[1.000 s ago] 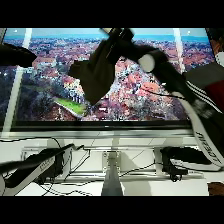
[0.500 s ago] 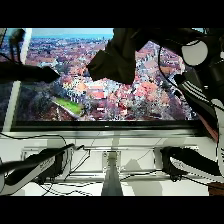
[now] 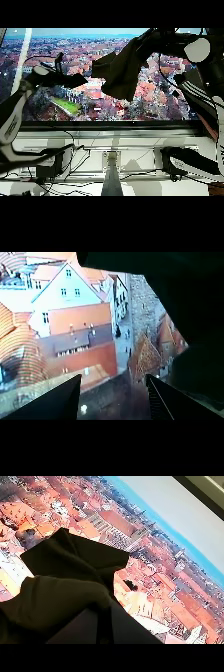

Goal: Fold the clothes and pants, and hang the long-sleeved shirts on hangers.

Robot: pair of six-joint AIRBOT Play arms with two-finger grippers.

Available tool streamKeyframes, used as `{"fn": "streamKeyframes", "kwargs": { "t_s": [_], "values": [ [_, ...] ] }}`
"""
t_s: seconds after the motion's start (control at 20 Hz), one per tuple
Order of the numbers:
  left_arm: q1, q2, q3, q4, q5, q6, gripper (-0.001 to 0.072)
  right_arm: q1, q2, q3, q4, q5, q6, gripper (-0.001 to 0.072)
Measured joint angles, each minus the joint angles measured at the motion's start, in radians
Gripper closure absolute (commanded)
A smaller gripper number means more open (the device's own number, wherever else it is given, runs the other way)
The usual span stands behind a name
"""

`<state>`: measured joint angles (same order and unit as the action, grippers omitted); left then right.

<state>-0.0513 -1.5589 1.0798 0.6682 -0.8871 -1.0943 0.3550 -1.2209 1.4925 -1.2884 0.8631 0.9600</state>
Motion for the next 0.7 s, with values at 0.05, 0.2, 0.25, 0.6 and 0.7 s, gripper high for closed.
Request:
{"fn": "streamKeyframes", "kwargs": {
  "t_s": [0.05, 0.2, 0.25, 0.6, 0.7],
  "values": [
    [-0.016, -0.055, 0.043, -0.008, 0.018, 0.002, 0.0225, -0.001, 0.0, 0.0, 0.0, 0.002, 0.0, 0.0696],
    [-0.052, -0.189, 0.162, -0.019, 0.071, 0.006, 0.0225, -0.002, -0.001, 0.0, 0.0, 0.005, 0.001, 0.0696],
    [-0.062, -0.226, 0.195, -0.021, 0.085, 0.006, 0.0225, -0.002, -0.001, 0.0, 0.0, 0.005, 0.001, 0.0696],
    [-0.13, -0.337, 0.287, -0.034, 0.224, 0.01, 0.06, -0.002, -0.002, 0.0, 0.001, 0.008, 0.001, 0.0696],
    [-0.146, -0.345, 0.291, -0.024, 0.271, 0.01, 0.0693, -0.002, -0.002, 0.0, 0.002, 0.008, 0.001, 0.0696]
  ]
}}
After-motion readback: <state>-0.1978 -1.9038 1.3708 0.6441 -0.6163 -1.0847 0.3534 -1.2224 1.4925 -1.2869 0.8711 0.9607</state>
